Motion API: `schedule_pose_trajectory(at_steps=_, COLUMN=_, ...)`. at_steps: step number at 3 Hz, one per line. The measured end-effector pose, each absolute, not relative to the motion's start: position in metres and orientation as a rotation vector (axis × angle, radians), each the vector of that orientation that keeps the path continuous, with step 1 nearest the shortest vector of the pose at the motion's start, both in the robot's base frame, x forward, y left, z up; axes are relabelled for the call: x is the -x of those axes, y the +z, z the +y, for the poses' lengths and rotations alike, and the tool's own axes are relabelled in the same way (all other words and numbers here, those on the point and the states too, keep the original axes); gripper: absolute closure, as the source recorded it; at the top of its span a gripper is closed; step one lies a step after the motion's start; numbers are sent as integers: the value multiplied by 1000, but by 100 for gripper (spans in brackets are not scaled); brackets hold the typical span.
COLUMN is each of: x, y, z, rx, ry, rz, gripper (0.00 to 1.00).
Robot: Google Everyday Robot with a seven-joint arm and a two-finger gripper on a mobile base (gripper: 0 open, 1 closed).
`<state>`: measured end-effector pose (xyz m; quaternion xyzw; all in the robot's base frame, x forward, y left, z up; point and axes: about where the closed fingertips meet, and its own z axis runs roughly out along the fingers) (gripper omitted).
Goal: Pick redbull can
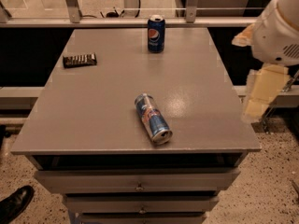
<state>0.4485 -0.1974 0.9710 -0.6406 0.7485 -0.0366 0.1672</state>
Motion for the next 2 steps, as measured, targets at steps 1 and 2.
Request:
schedule_pose_trajectory(at_steps=1, x=-472, y=951, z=-140, rx=2098, ry=-124, rz=1839, gripper=0)
schedule_pose_trajectory(at_steps=2, x=-486, y=940, z=-108, rx=2205, ry=-142, rz=1709, gripper=0)
